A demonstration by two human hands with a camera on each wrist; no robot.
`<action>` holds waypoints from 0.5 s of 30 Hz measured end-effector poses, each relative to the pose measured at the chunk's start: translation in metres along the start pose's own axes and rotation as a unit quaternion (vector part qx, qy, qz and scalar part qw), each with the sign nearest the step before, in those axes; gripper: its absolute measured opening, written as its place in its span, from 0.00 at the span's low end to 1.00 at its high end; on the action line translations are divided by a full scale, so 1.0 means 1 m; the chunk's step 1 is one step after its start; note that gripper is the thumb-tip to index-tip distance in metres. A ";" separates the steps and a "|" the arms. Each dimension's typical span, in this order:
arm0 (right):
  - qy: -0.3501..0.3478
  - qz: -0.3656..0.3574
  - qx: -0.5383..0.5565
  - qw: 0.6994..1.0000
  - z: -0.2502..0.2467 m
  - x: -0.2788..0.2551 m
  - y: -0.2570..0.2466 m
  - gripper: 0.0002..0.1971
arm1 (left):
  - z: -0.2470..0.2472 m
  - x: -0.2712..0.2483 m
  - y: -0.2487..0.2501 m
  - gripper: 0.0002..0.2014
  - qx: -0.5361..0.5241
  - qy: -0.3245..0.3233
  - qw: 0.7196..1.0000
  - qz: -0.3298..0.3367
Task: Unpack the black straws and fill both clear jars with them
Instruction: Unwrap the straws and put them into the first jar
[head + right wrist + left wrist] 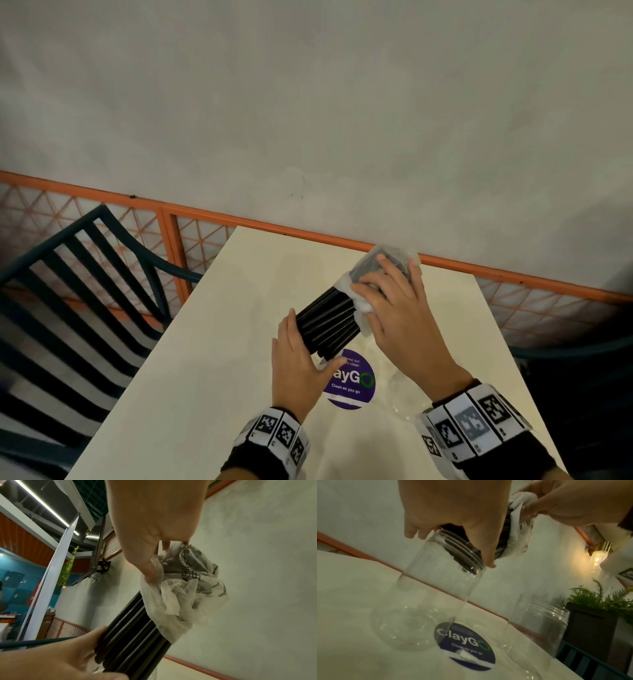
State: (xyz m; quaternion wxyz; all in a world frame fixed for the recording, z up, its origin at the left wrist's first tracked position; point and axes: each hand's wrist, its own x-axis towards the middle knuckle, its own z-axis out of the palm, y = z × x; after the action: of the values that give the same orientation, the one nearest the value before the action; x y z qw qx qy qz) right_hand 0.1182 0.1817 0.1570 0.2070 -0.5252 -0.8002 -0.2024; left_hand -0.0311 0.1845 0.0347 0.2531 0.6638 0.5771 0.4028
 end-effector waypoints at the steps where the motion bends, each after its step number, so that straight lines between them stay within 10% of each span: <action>1: -0.002 -0.015 -0.013 1.000 0.002 0.001 0.000 0.15 | 0.002 0.000 -0.003 0.55 -0.013 -0.001 1.000 -0.001; 15: -0.034 -0.141 -0.067 0.987 -0.007 0.021 0.005 0.19 | 0.012 0.003 -0.015 0.46 0.055 0.000 0.997 0.047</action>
State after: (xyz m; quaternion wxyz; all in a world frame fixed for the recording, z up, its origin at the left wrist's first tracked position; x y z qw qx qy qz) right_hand 0.1158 0.1954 0.1745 0.1132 -0.4265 -0.8573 -0.2651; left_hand -0.0297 0.1923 0.0174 0.1970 0.7032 0.5667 0.3815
